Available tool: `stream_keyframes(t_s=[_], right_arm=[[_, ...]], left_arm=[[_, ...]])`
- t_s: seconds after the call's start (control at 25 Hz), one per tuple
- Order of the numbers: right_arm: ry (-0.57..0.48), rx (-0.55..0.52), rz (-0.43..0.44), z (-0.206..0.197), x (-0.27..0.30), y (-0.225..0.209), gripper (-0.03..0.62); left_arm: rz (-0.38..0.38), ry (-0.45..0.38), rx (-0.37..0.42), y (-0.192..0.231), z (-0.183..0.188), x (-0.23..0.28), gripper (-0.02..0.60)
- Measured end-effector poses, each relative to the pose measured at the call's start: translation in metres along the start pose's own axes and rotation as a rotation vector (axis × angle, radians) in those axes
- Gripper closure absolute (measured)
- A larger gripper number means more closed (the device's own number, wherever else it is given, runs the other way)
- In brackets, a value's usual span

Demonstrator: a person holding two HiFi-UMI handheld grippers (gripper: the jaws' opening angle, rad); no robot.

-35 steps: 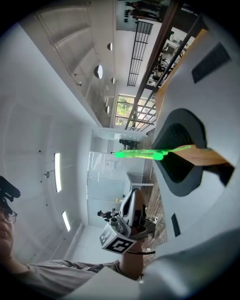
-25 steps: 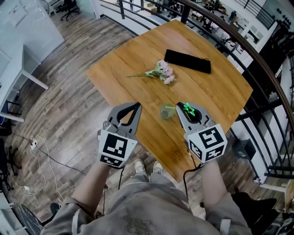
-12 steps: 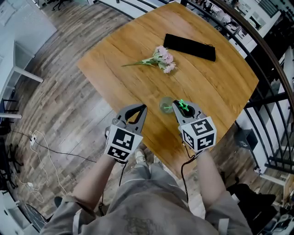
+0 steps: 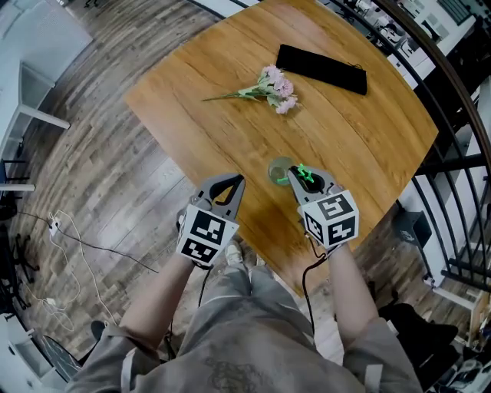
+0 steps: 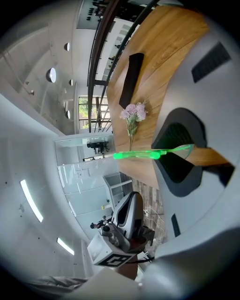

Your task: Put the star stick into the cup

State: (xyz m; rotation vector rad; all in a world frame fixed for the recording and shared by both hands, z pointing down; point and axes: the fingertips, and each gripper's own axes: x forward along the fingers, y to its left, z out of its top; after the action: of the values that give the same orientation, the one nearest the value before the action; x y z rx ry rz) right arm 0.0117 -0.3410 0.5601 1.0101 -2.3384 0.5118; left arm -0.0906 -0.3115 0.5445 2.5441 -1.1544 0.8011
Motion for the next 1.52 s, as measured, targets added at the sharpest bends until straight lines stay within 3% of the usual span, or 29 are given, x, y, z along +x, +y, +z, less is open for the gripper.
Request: stream_keyframes(t_s=[0.08, 0.16, 0.28, 0.76, 1.52], right_arm=[[0.013, -0.013, -0.008, -0.002, 0.002, 0.0, 0.527], [0.028, -0.009, -0.002, -0.005, 0.003, 0.002, 0.388], [0.038, 0.002, -0.002, -0.011, 0.001, 0.002, 0.313], [0.075, 0.094, -0.02, -0.041, -0.005, -0.013, 0.273], [0.15, 0.176, -0.023, -0.086, -0.021, -0.01, 0.267]], left_arm=[[-0.001, -0.001, -0.001, 0.0, 0.001, -0.001, 0.565], [-0.003, -0.002, -0.002, -0.003, 0.002, -0.002, 0.565], [-0.006, -0.004, -0.002, -0.008, 0.004, -0.004, 0.565], [-0.003, 0.009, -0.016, -0.02, -0.001, -0.008, 0.565], [0.023, 0.015, -0.032, -0.024, -0.011, -0.022, 0.565]])
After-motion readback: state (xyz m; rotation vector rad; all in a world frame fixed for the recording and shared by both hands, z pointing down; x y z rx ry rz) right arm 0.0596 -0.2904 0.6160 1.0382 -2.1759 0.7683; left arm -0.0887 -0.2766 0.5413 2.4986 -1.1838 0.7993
